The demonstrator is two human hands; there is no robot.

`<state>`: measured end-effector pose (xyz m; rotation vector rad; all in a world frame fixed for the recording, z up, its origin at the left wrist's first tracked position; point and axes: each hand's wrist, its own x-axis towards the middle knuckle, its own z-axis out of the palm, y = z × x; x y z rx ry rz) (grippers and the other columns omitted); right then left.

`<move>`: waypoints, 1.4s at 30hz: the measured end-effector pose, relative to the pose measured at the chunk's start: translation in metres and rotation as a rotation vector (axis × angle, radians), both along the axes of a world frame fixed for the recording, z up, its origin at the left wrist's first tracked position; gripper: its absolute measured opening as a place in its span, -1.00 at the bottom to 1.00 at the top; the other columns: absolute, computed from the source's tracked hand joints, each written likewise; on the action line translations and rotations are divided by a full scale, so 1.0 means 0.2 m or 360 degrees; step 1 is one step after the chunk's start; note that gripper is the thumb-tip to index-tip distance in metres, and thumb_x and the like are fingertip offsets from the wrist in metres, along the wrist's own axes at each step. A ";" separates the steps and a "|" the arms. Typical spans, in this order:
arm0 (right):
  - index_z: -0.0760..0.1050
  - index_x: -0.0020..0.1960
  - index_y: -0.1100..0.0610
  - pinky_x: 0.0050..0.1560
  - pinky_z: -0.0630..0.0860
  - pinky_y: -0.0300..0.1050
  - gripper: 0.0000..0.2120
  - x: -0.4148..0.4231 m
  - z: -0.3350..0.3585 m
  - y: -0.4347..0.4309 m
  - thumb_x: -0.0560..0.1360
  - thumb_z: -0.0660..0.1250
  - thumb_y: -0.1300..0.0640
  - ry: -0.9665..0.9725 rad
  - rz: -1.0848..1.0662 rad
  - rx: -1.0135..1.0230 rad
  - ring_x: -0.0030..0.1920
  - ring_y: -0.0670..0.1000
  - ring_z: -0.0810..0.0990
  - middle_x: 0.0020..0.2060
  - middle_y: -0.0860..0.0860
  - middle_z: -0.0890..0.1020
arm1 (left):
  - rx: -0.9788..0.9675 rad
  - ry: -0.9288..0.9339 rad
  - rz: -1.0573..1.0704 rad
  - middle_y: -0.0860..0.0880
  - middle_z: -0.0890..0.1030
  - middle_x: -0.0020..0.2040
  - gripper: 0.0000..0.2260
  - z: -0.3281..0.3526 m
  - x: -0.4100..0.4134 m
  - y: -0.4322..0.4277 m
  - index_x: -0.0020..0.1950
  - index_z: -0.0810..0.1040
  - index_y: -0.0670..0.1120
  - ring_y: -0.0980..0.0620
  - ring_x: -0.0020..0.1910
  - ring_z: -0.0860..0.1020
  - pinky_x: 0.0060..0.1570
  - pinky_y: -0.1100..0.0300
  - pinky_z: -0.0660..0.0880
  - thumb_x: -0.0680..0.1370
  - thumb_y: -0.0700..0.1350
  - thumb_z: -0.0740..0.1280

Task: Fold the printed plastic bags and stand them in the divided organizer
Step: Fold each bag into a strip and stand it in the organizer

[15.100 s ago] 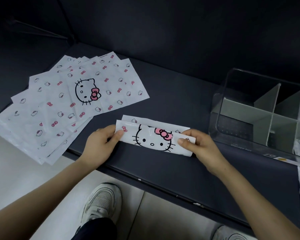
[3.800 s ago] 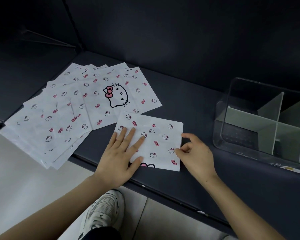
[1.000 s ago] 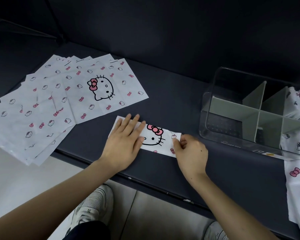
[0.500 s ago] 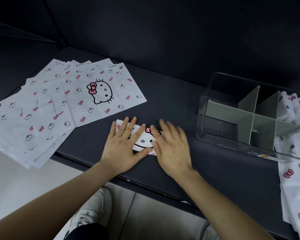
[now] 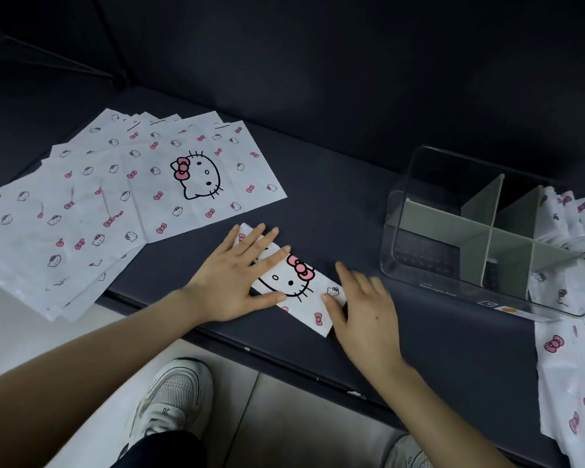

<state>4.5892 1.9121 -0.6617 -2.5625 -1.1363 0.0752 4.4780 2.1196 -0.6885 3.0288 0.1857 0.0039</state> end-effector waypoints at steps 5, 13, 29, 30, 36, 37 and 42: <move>0.45 0.28 0.02 -0.14 0.38 -0.19 -0.58 0.05 0.10 0.06 0.45 0.41 -0.01 0.0628 -0.0200 -0.0217 0.00 -0.05 0.52 -0.12 -0.14 0.53 | 0.0006 0.0048 -0.0238 -0.13 0.15 0.54 -0.33 0.00 0.04 0.06 0.55 0.07 0.01 -0.11 0.54 0.06 0.45 -0.11 -0.07 0.57 0.39 -0.13; 0.55 -0.13 0.07 -0.22 0.28 -0.18 -0.88 0.02 0.12 0.05 0.45 0.37 0.02 0.0515 -0.0149 -0.0220 -0.15 -0.05 0.49 -0.24 -0.12 0.51 | -0.0127 -0.0174 -0.0307 -0.13 0.18 0.53 -0.41 0.05 0.07 0.03 0.50 0.28 0.02 -0.12 0.54 0.06 0.48 -0.06 -0.04 0.56 0.30 0.09; 0.52 0.01 0.21 -0.54 0.41 -0.28 -0.81 0.05 0.25 0.02 0.44 0.41 0.37 0.2181 -0.0720 0.0673 -0.53 -0.09 0.52 -0.46 0.02 0.61 | -0.1095 -0.0526 -0.0041 0.14 0.52 0.32 -0.59 -0.02 -0.03 -0.32 0.34 0.52 -0.01 0.20 0.35 0.42 0.39 0.22 0.26 0.61 0.16 0.14; 0.54 0.01 0.20 -0.52 0.43 -0.28 -0.86 0.05 0.26 0.02 0.46 0.40 0.32 0.2218 -0.0703 0.0718 -0.51 -0.08 0.54 -0.41 0.03 0.62 | -0.1217 -0.0498 0.0059 0.19 0.55 0.26 -0.60 -0.01 -0.03 -0.33 0.29 0.55 0.00 0.23 0.30 0.46 0.35 0.27 0.30 0.60 0.17 0.14; 0.59 0.10 0.00 -0.21 0.50 -0.28 -0.78 0.10 0.28 0.00 0.47 0.39 -0.01 0.1662 -0.0400 0.0634 -0.13 -0.12 0.59 -0.08 -0.12 0.64 | -0.2067 -0.0219 0.0770 0.10 0.53 -0.22 -0.42 0.11 -0.01 -0.33 -0.20 0.49 -0.16 0.16 -0.19 0.47 -0.09 0.30 0.40 0.51 0.37 0.15; 0.55 0.17 -0.01 -0.12 0.48 -0.30 -0.70 0.10 0.26 0.01 0.44 0.43 0.01 0.1597 -0.0349 0.0557 -0.06 -0.13 0.57 0.01 -0.13 0.61 | -0.2186 -0.0229 0.0791 0.13 0.65 -0.08 -0.49 0.12 0.00 -0.33 -0.10 0.59 -0.13 0.20 -0.06 0.55 0.02 0.35 0.44 0.53 0.30 0.15; 0.65 -0.04 -0.02 -0.04 0.48 -0.20 -0.90 0.06 0.13 0.09 0.44 0.45 0.03 0.1284 -0.0197 0.0451 -0.12 -0.15 0.58 -0.10 -0.16 0.66 | -0.2489 -0.0245 0.0910 0.18 0.66 0.08 -0.66 0.20 0.01 -0.33 0.09 0.62 0.04 0.23 0.13 0.57 0.16 0.36 0.42 0.51 0.15 0.16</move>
